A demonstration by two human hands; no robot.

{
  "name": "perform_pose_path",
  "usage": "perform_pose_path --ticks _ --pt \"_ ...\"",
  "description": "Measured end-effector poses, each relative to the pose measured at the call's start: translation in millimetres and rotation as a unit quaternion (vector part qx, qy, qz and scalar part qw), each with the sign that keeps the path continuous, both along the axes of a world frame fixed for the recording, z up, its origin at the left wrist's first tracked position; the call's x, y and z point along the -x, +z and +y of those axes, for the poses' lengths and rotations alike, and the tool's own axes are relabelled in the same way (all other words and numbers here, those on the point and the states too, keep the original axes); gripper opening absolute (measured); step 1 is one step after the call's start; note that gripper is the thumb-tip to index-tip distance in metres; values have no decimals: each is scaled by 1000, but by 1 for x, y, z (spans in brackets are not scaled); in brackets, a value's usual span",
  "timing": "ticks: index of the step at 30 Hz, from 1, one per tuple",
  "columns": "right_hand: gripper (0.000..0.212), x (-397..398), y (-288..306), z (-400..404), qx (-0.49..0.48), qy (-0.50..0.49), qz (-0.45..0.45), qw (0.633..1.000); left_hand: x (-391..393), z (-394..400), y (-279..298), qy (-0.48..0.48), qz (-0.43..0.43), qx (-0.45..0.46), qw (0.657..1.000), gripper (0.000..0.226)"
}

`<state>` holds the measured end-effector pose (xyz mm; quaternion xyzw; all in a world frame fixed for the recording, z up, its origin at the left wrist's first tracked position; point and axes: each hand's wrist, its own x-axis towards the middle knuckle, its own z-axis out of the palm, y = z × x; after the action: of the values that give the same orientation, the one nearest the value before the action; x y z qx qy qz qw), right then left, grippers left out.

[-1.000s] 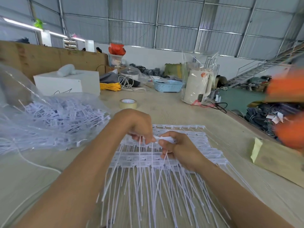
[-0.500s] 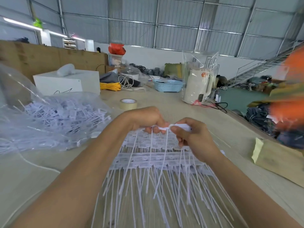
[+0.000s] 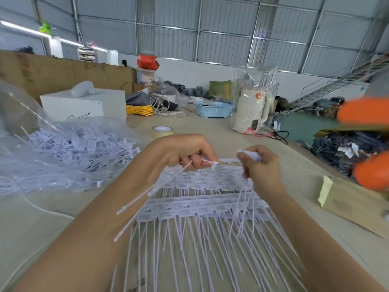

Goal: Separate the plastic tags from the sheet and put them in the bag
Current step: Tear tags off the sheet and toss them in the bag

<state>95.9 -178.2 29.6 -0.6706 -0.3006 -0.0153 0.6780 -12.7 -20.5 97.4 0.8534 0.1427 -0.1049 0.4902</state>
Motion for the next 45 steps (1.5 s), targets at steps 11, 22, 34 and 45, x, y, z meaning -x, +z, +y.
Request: perform_pose_path --ticks 11,22,34,45 --pt "7 1 0 2 53 205 190 959 -6 -11 -20 -91 -30 -204 974 32" --pt "10 10 -7 8 69 143 65 985 -12 -7 -29 -33 -73 -208 975 20" --pt "15 20 0 10 132 90 -23 987 -11 0 -27 -1 -122 -83 989 11" --pt "19 20 -2 8 40 101 -64 992 -14 -5 -27 64 -86 173 979 20"
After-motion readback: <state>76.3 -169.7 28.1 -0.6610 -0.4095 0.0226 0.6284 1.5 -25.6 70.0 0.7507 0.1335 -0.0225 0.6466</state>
